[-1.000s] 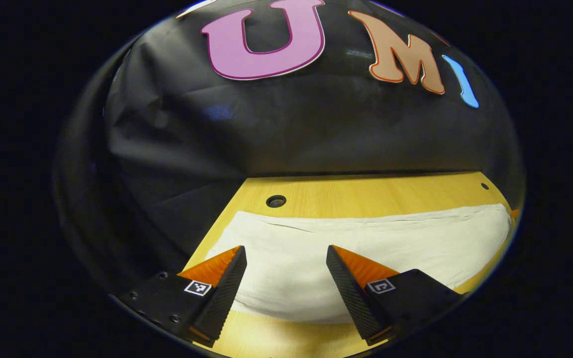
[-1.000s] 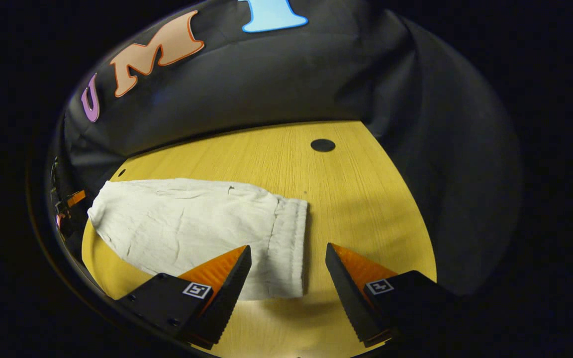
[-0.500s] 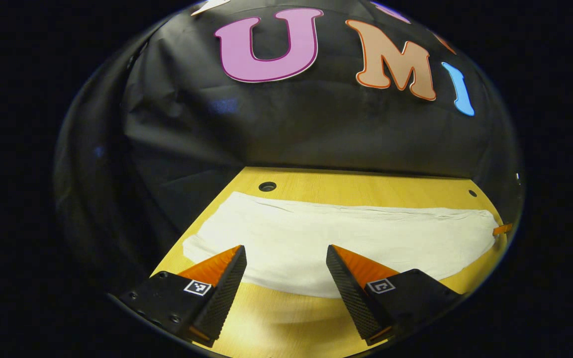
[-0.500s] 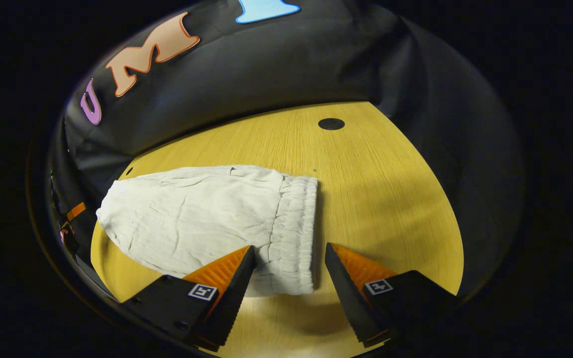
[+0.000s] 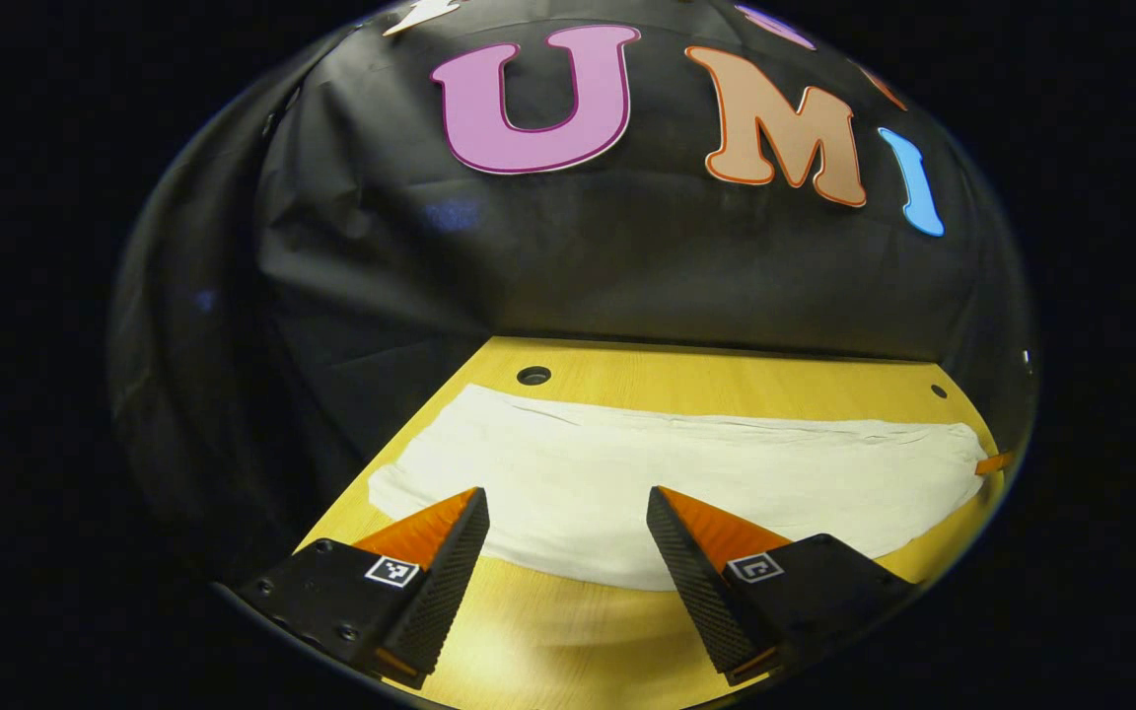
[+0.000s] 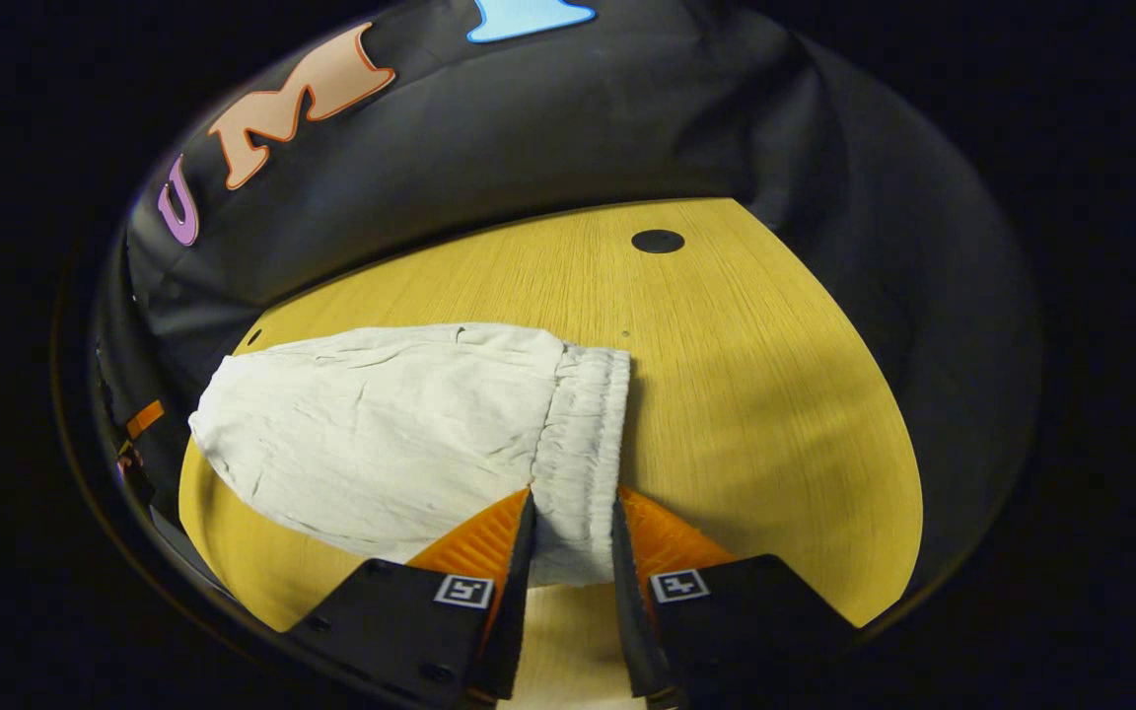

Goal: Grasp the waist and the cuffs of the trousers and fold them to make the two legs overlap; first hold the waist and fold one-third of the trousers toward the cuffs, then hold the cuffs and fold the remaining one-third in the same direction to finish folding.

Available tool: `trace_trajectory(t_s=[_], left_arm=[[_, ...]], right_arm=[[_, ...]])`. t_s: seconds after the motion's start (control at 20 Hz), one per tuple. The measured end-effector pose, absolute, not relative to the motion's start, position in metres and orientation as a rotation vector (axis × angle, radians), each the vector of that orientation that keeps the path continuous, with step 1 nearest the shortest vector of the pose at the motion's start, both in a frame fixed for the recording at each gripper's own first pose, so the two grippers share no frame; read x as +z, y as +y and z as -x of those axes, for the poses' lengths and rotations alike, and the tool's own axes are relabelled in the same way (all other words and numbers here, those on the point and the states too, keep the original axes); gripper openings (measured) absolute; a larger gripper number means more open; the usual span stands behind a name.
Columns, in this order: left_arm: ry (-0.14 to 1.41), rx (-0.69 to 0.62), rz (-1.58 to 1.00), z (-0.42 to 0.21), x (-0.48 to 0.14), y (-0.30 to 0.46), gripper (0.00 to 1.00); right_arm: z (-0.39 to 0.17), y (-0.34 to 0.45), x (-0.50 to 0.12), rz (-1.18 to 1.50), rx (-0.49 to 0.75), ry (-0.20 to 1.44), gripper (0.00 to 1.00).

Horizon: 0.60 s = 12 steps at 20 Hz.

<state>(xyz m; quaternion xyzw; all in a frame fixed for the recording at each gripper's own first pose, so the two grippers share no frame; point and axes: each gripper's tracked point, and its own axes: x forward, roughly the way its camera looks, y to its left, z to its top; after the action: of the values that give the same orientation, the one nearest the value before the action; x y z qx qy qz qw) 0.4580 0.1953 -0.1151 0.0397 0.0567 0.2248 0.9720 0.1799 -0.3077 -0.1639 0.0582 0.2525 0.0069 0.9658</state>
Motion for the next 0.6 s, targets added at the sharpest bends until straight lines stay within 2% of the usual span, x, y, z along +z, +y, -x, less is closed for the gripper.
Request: trace_trajectory(t_s=[0.1,0.15,0.2,0.25,0.35,0.5,0.55,0.6], left_arm=[[0.119,0.436,-0.087,-0.461,-0.115,0.192,0.97],[0.12,0.425,-0.09,-0.462,-0.115,0.19,0.96],[0.12,0.41,-0.094,-0.465,-0.115,0.188,0.97],[0.12,0.398,-0.094,-0.466,-0.115,0.186,0.96],[0.12,0.379,-0.1,-0.468,-0.116,0.185,0.96],[0.117,0.341,-0.108,-0.469,-0.118,0.181,0.96],[0.116,0.324,-0.109,-0.469,-0.117,0.179,0.96],[0.116,0.308,-0.109,-0.468,-0.118,0.179,0.96]], right_arm=[[-0.179,-0.309,-0.157,-0.104,-0.005,0.494,0.36],[-0.178,-0.308,-0.153,-0.094,-0.008,0.484,0.25],[-0.178,-0.309,-0.151,-0.083,-0.019,0.47,0.25],[-0.178,-0.307,-0.145,-0.078,-0.025,0.461,0.16],[-0.177,-0.302,-0.136,-0.067,-0.031,0.446,0.12],[-0.179,-0.295,-0.129,-0.054,-0.046,0.426,0.12],[-0.179,-0.292,-0.124,-0.056,-0.05,0.419,0.06],[-0.178,-0.289,-0.119,-0.053,-0.057,0.408,0.06]])
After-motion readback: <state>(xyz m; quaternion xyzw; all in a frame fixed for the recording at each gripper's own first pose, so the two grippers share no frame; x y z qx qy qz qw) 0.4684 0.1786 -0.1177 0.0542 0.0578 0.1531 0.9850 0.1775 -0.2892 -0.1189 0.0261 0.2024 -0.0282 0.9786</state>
